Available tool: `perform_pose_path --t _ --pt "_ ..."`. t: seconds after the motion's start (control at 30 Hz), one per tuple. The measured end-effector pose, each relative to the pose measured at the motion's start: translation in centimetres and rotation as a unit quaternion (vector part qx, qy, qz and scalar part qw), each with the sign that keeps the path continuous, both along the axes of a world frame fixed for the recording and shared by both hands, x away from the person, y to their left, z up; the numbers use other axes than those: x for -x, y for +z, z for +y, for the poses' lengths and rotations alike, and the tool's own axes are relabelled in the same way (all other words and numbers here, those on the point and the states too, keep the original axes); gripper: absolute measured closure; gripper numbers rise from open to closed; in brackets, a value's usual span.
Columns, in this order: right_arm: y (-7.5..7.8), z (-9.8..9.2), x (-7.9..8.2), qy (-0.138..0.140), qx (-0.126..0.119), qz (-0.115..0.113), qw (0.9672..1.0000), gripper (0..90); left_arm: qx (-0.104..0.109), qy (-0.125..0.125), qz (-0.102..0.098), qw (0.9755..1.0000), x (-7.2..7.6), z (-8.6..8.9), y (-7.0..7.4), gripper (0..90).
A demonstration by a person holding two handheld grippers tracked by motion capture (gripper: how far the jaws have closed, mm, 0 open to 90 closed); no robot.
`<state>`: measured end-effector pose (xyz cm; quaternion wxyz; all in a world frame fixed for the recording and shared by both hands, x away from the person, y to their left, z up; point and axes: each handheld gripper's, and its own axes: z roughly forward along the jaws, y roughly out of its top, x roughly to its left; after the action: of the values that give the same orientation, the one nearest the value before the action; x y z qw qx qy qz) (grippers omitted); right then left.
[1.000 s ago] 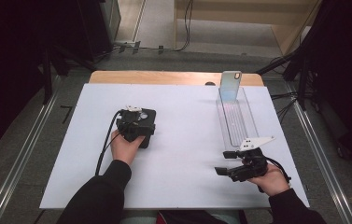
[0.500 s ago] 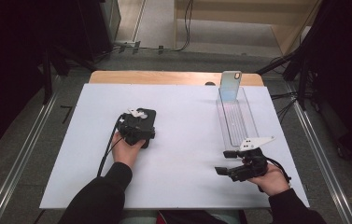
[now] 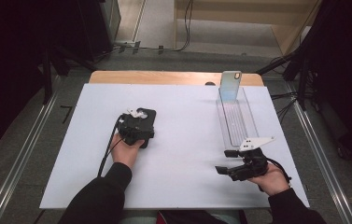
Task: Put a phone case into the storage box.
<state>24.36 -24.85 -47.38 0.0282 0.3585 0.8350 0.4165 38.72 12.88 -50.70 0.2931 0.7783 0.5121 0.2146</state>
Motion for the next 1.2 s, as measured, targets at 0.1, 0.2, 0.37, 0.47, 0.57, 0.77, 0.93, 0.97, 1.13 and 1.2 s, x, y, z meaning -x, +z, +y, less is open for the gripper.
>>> perform_pose_path --t 0.1,0.2,0.37,0.47,0.57,0.77,0.93,0.97,1.13,1.2 --pt "0.0 0.1 0.1 -0.008 0.005 -0.006 0.9999 21.3 0.001 0.003 0.001 1.0 0.0 0.1 0.2 12.8" --pt "-0.1 0.0 0.0 -0.012 0.003 -0.01 0.9999 21.3 0.009 0.004 0.005 0.9999 -0.1 0.4 0.4 13.8" --pt "-0.1 -0.2 0.0 -0.016 0.001 -0.01 0.9998 21.3 0.017 -0.004 0.015 0.9997 -0.2 0.7 1.0 14.1" --pt "0.0 -0.2 0.0 -0.015 0.001 -0.011 0.9998 21.3 0.031 -0.009 0.015 0.9994 -0.1 0.8 1.7 14.4" --pt "0.0 -0.2 0.0 -0.015 -0.002 -0.012 0.9998 21.3 0.039 -0.021 0.015 0.9989 0.1 0.7 2.5 14.4" --pt "0.0 -0.2 0.0 -0.013 -0.004 -0.013 0.9998 21.3 0.055 -0.054 0.029 0.9966 0.3 0.9 3.9 14.4" --pt "0.2 -0.1 0.1 -0.013 -0.014 -0.022 0.9996 21.3 0.07 -0.083 0.036 0.9934 0.7 1.1 5.0 14.5" --pt "0.2 -0.1 0.1 -0.012 -0.014 -0.022 0.9996 21.3 0.074 -0.092 0.036 0.9924 0.8 1.2 5.3 14.5" --pt "0.4 -0.1 0.1 -0.011 -0.025 -0.02 0.9994 21.2 0.077 -0.131 0.048 0.9872 1.4 1.6 6.3 14.5" --pt "0.4 0.0 0.2 -0.008 -0.025 -0.021 0.9994 21.2 0.086 -0.138 0.045 0.9856 1.7 1.8 6.8 14.5"
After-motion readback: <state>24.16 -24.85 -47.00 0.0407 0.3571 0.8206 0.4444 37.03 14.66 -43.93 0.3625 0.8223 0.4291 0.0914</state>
